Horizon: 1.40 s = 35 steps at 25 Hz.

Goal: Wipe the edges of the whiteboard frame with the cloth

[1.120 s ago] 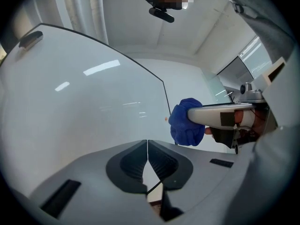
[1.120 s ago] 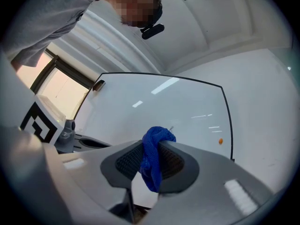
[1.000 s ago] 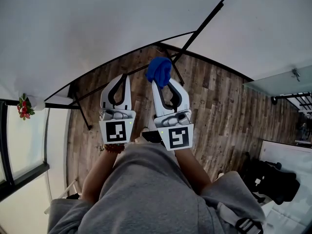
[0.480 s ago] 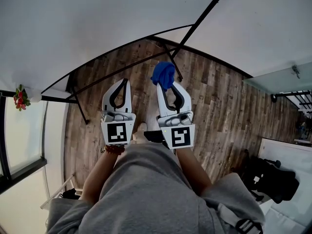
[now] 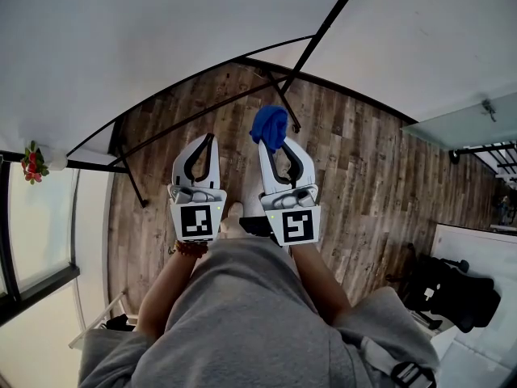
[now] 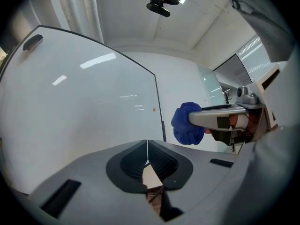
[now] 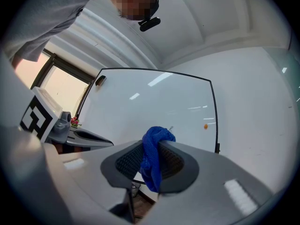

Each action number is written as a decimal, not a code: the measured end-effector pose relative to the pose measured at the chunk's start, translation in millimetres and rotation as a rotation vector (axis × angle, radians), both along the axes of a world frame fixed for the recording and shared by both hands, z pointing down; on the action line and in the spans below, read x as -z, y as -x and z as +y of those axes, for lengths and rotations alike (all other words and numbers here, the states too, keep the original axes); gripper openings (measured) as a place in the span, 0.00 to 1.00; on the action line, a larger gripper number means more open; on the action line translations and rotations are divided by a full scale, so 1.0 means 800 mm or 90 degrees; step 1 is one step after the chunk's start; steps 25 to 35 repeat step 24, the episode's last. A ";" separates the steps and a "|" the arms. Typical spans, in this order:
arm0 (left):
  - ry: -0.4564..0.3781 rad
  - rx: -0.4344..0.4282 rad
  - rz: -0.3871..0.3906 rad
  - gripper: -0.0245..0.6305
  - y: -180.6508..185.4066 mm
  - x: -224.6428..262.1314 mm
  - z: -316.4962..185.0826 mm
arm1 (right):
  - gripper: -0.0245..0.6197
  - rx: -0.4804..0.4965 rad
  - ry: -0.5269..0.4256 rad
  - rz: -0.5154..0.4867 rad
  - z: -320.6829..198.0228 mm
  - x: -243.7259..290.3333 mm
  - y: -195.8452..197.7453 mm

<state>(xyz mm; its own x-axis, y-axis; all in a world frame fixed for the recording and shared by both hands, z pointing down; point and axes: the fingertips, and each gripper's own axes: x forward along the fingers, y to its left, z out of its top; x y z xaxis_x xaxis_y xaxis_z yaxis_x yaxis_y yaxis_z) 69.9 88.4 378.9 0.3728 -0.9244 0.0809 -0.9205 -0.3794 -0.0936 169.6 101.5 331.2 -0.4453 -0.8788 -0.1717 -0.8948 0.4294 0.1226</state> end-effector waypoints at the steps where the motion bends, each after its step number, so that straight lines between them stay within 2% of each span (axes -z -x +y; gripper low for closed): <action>1: 0.003 -0.002 -0.003 0.06 -0.001 -0.001 0.002 | 0.17 0.001 0.000 0.002 0.002 -0.001 -0.001; 17: 0.013 -0.024 -0.031 0.06 -0.015 -0.017 0.018 | 0.17 -0.030 0.018 -0.011 0.011 -0.020 -0.030; 22: 0.003 -0.046 -0.059 0.06 -0.031 -0.029 0.025 | 0.17 -0.040 0.027 -0.001 0.012 -0.035 -0.046; 35: 0.010 -0.053 -0.059 0.06 -0.038 -0.033 0.028 | 0.17 -0.044 0.032 0.002 0.013 -0.042 -0.053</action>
